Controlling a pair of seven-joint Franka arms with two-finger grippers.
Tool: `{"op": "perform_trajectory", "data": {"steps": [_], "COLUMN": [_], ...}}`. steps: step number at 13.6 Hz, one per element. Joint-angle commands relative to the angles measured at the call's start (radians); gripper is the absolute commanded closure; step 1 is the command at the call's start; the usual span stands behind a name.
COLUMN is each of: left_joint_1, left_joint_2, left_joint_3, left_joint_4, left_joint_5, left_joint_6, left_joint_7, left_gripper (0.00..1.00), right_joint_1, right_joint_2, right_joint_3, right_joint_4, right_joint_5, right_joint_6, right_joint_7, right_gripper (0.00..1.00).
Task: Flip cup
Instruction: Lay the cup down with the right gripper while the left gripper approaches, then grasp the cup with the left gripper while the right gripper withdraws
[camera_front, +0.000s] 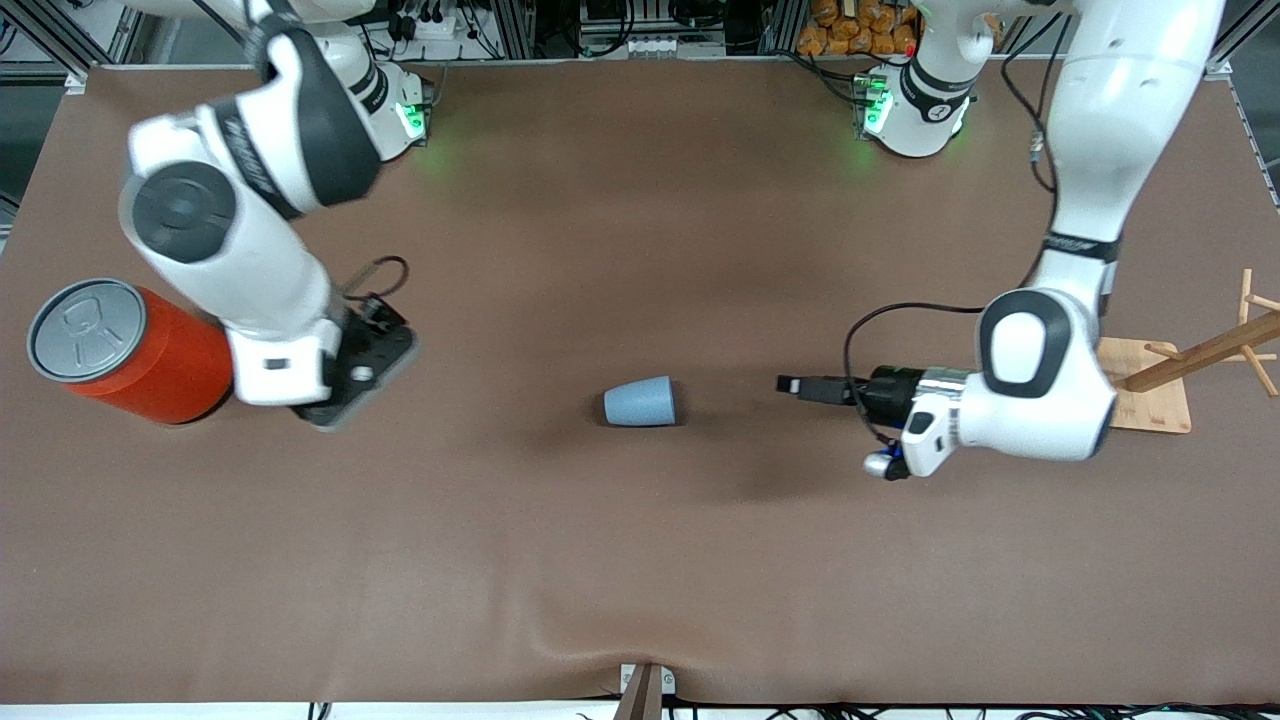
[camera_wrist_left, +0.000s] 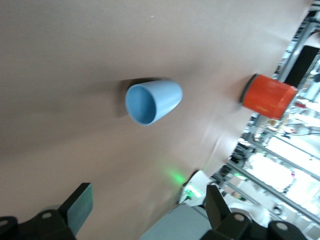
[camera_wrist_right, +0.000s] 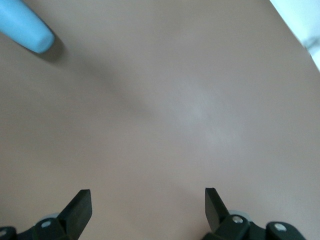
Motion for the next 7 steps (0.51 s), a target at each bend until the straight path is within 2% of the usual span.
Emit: {"op": "perform_trajectory", "data": {"steps": [1, 4, 6, 7], "left_joint_1": [-0.031, -0.066, -0.073, -0.088], "left_joint_2": [0.044, 0.087, 0.12, 0.136], "left_joint_3": [0.001, 0.001, 0.001, 0.003], "left_joint_4": [0.018, 0.018, 0.015, 0.015], "left_joint_5": [-0.072, -0.186, -0.269, -0.306], "left_joint_6": [0.043, 0.114, 0.134, 0.149], "left_joint_7": [0.019, 0.121, 0.201, 0.233], "left_gripper": [0.0, 0.0, 0.0, 0.0], "right_joint_1": [-0.097, -0.11, -0.108, -0.101], "right_joint_2": [-0.087, -0.17, -0.205, -0.21], "right_joint_3": [0.01, -0.106, -0.149, -0.19], "right_joint_4": [-0.038, -0.038, -0.038, -0.038], "right_joint_5": [0.016, 0.068, 0.073, 0.077], "right_joint_6": [-0.071, -0.134, -0.161, -0.174], "right_joint_7": [0.05, 0.05, 0.067, 0.116], "right_gripper": [0.0, 0.0, 0.0, 0.0]}}
